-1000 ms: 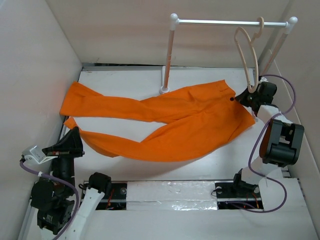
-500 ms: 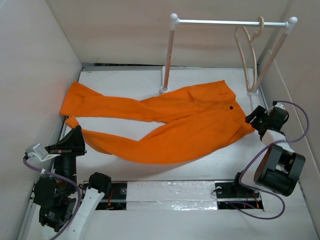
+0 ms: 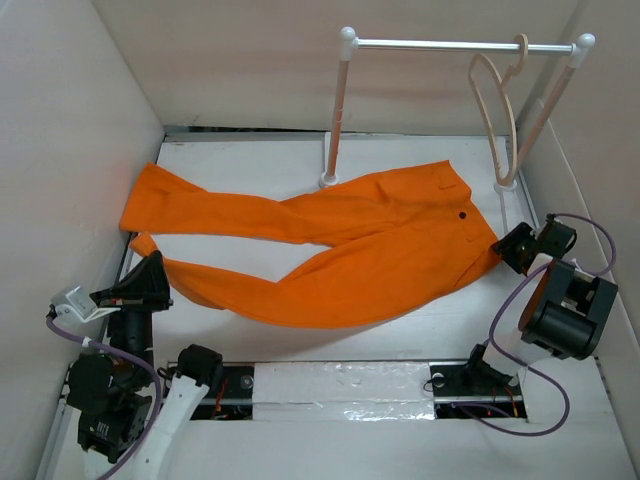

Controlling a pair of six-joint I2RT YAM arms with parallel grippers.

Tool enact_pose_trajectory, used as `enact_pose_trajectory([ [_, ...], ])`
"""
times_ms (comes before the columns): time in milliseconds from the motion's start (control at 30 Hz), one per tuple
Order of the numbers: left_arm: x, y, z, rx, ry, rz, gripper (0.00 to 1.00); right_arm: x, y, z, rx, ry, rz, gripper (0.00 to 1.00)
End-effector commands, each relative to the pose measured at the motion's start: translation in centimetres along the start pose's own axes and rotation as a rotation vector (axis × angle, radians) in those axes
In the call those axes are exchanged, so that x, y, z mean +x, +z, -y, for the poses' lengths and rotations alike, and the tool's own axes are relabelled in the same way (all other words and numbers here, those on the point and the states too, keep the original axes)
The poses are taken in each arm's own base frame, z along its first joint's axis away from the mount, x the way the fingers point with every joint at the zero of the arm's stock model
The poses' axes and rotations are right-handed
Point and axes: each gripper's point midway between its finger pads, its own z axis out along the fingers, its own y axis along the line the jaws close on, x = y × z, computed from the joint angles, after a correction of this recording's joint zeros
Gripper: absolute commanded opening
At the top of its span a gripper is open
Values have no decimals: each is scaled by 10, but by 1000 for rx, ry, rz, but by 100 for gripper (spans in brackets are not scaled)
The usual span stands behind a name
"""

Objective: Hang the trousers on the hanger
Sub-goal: Fold the trousers at the center of the board.

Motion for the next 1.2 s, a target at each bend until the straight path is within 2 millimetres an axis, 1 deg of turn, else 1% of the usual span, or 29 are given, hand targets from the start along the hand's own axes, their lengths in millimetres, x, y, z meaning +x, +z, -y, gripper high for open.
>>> enact_pose_trajectory([
  [0,-31,-9,8,45,-54,111,0,-8,11,-11,-48,31,-18,51],
  [33,-32,-10,7,44,-55,115,0,-10,12,-11,-45,39,-14,46],
  [67,-31,-10,6,41,-54,113,0,-10,12,-11,-42,55,-14,45],
  [100,-31,-11,7,44,-57,115,0,-9,12,-12,-43,59,-14,37],
  [167,-31,-11,6,39,-54,117,0,-8,10,-12,-50,66,7,27],
  [200,-32,-10,4,30,-48,120,0,-10,9,-12,-50,65,19,17],
  [267,-32,-10,4,28,-47,119,0,-10,7,-13,-49,73,24,3],
  [300,-32,-10,4,28,-47,119,0,-9,4,-15,-59,74,28,0],
  [333,-30,-10,4,32,-51,112,0,-14,-1,-15,-67,79,52,0],
  [400,-31,-9,4,29,-47,115,0,-33,-26,-21,-52,58,157,0],
  [433,-31,-8,4,23,-45,114,0,-34,-37,-16,-17,66,164,0],
  [467,-32,-8,5,25,-48,115,0,-54,-61,-21,4,39,258,0],
  [500,-33,-7,6,31,-51,116,0,-61,-75,-19,21,39,296,0],
  [533,-31,-6,7,36,-53,107,0,-57,-87,-15,50,45,295,0],
  [567,-32,-5,9,37,-58,108,0,-65,-102,-6,91,45,343,0],
  [600,-33,-5,10,43,-63,106,0,-78,-130,-11,94,22,432,0],
  [633,-29,1,10,26,-52,84,0,-81,-143,-8,119,14,465,0],
  [667,-30,0,12,31,-63,78,0,-73,-153,2,170,11,455,0],
  [700,-31,0,14,40,-83,75,0,-78,-175,6,191,7,523,0],
  [733,-33,-1,16,51,-90,79,0,-76,-183,9,208,0,536,0],
  [767,-38,-1,19,60,-104,92,0,-65,-189,17,245,-7,514,0],
  [800,-39,0,19,56,-105,96,0,-60,-196,23,271,0,523,0],
  [833,-37,5,18,32,-99,88,0,-56,-206,21,272,-10,558,0],
  [867,-40,6,17,14,-99,83,0,-46,-208,26,301,3,543,0],
  [900,-42,8,16,-2,-104,84,0,-42,-211,26,305,7,545,0],
  [1000,-40,16,16,-29,-103,76,0,-38,-223,28,338,-9,551,0],
  [1100,-26,34,7,-118,-79,56,0,-43,-221,23,318,-56,554,0],
  [1133,-10,47,1,-177,-45,26,0,-44,-217,21,300,-65,555,0],
  [1167,2,56,-3,-214,-40,3,0,-51,-214,13,253,-80,575,0],
])
